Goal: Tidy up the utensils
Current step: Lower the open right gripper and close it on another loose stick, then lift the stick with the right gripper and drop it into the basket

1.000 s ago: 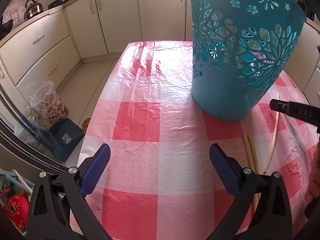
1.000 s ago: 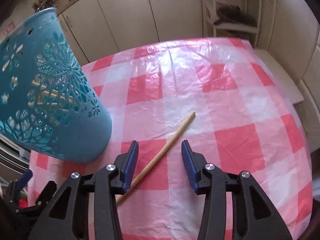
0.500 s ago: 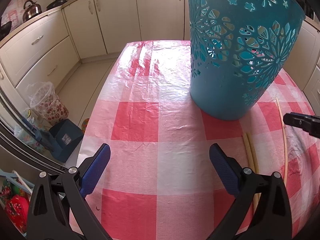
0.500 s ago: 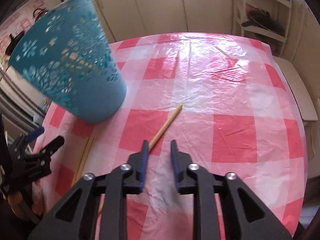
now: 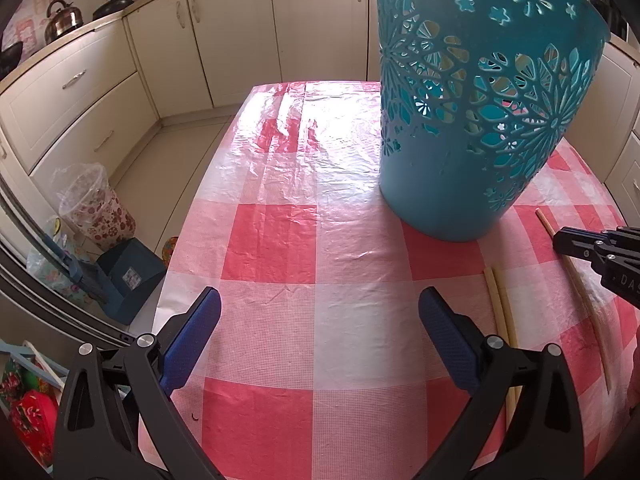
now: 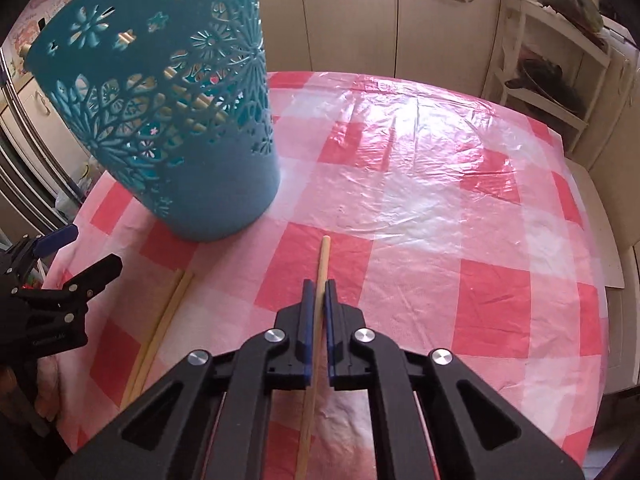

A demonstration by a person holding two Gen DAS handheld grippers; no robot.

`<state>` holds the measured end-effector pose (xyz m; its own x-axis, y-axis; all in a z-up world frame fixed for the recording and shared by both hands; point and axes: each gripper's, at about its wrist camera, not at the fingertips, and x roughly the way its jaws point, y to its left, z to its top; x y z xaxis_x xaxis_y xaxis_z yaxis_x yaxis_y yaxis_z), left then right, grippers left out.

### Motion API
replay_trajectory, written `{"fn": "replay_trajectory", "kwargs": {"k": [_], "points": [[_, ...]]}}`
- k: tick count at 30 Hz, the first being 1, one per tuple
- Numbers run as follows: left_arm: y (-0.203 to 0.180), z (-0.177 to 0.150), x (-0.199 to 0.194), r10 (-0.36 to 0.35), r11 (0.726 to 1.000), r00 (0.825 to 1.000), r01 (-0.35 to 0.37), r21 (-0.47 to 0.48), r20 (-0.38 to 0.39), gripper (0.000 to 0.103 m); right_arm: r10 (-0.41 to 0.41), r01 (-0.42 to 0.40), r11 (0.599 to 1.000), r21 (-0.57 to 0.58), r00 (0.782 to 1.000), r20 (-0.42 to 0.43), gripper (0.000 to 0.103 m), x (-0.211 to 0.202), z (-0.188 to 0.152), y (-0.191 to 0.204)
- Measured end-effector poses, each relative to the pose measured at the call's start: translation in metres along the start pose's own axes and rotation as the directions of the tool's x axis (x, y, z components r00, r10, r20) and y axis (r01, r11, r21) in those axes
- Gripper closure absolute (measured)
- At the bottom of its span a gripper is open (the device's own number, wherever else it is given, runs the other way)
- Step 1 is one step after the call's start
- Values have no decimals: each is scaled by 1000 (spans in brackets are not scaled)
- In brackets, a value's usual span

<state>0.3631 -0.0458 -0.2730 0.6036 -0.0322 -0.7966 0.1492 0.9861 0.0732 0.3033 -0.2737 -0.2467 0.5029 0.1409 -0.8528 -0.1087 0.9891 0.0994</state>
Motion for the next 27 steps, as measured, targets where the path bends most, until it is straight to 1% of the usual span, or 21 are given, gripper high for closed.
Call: {"fn": "replay_trajectory", "kwargs": {"k": [1,4,5,6,9,11,13,14,15,18,21,22,23,26,27], "points": [[0,0,0,1,1000,1000,-1,1,-1,8,-14,14,1000,-14,1000,-4,97,2,2,3],[-1,0,1,3,1000,1000,-2,3,-4,8,-97,97,989,-110,995,2,97,4,3,18],[-1,0,1,3,1000,1000,-3,3,-5,8,-103,103,987,-121,995,6,97,3,2,21],[-1,0,1,3,1000,1000,-3,3,-5,8,-90,91,991,-102,996,6,98,2,0,19],[-1,0,1,4,1000,1000,-4,2,-5,8,-3,3,999,54,1000,11,98,-6,-5,-4],[-1,0,1,3,1000,1000,-3,2,-5,8,111,-121,975,184,992,61,98,-23,-11,-22],[-1,1,1,2,1000,1000,-2,3,-5,8,213,-246,931,268,966,148,98,-48,-14,-36],[-1,1,2,2,1000,1000,-2,3,-5,8,255,-305,907,290,946,199,98,-63,-12,-41],[-1,1,2,3,1000,1000,-3,4,-5,8,280,-345,890,299,930,239,98,-76,-9,-44],[-1,0,2,5,1000,1000,-5,3,-4,8,364,-473,835,281,858,363,98,-116,12,-43],[-1,0,2,6,1000,1000,-6,1,-4,8,408,-550,805,224,787,463,98,-148,45,-33],[-2,1,2,6,1000,1000,-6,2,-4,8,413,-564,801,199,763,497,98,-156,59,-25],[-2,1,2,6,1000,1000,-6,2,-4,8,403,-562,808,178,747,528,98,-162,74,-17],[-1,0,2,7,1000,1000,-7,2,-4,8,332,-513,848,133,710,621,98,-170,111,5],[-1,0,2,6,1000,1000,-6,0,-4,8,309,-489,864,122,705,638,98,-168,122,12]]}}
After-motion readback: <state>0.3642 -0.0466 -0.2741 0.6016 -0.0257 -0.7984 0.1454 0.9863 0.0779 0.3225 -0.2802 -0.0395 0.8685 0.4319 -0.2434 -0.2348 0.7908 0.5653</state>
